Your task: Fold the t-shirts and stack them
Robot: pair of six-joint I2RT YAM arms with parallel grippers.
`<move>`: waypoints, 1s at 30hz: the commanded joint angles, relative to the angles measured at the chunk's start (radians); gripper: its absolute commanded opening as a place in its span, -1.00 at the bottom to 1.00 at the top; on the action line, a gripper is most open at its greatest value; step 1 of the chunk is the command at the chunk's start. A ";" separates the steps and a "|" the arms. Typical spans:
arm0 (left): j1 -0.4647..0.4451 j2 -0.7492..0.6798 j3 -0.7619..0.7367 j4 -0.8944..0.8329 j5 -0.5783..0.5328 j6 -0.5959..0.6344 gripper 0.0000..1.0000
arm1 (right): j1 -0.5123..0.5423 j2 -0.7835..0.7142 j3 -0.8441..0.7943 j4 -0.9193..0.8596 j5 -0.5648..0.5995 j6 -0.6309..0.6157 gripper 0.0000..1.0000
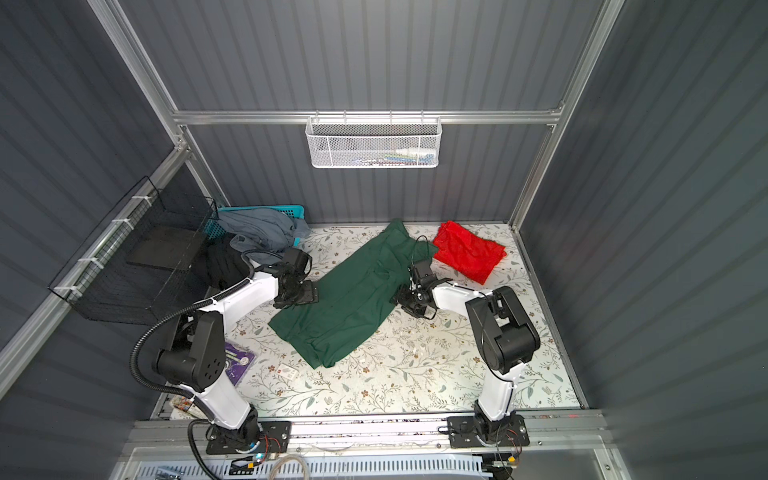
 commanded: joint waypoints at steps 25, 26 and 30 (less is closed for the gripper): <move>0.035 -0.081 -0.060 0.025 0.066 0.006 0.76 | 0.025 0.095 0.063 -0.145 0.208 -0.103 -1.00; 0.035 -0.086 -0.060 0.023 0.068 0.006 0.77 | 0.016 0.087 0.058 -0.158 0.216 -0.110 -1.00; 0.035 -0.108 -0.053 0.009 0.084 0.010 0.77 | -0.034 0.033 0.005 -0.191 0.233 -0.154 -1.00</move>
